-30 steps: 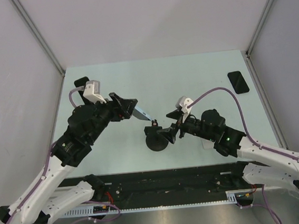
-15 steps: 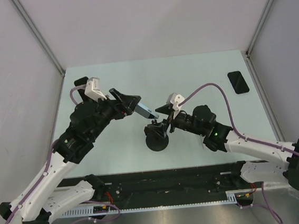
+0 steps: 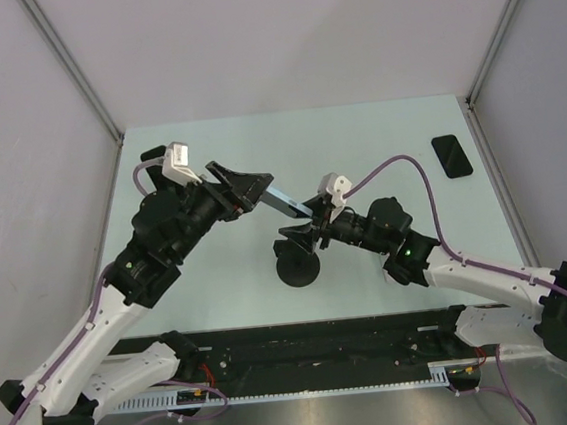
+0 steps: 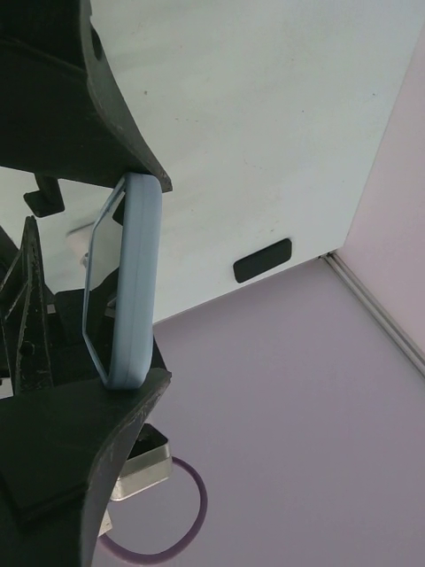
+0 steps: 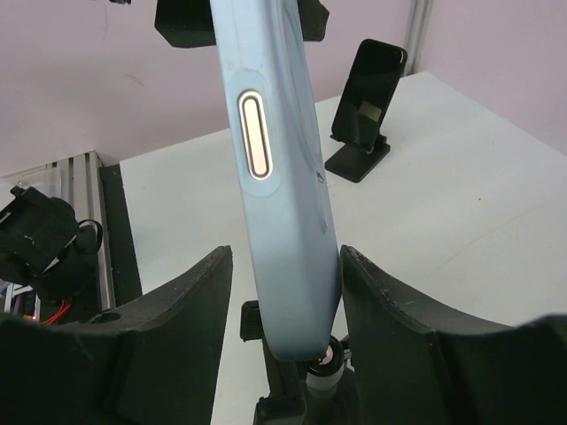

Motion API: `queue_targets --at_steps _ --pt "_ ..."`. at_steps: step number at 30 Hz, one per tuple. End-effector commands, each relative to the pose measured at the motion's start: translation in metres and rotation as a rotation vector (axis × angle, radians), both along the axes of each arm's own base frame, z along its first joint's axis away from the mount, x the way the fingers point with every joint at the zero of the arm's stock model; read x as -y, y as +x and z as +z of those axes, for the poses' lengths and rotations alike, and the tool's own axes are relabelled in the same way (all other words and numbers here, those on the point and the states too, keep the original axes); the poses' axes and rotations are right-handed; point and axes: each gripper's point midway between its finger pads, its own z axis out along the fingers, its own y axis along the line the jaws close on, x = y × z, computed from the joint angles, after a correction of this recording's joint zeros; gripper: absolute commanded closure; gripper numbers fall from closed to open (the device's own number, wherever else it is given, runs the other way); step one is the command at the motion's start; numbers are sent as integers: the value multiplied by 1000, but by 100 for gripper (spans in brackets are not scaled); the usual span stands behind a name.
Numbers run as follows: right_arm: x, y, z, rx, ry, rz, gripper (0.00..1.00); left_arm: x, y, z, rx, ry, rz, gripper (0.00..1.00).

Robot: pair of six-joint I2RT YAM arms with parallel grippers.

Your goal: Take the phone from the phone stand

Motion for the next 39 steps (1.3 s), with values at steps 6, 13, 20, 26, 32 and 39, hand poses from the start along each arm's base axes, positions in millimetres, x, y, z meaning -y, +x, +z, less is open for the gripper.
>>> queue_targets --at_steps 6,13,20,26,32,39 --pt "14 -1 57 105 106 -32 43 0 -2 32 64 -122 -6 100" --pt "18 -7 61 131 97 -15 54 5 -1 29 52 -115 -26 99" --pt "18 -12 60 124 78 5 90 10 -1 31 49 -114 -49 96" --pt "25 -12 66 105 91 -19 100 5 4 40 103 -80 -28 46" --pt "42 6 65 -38 120 -110 100 -22 26 65 276 88 118 8" --pt "76 38 56 -212 133 -226 100 -50 46 86 437 315 251 0"
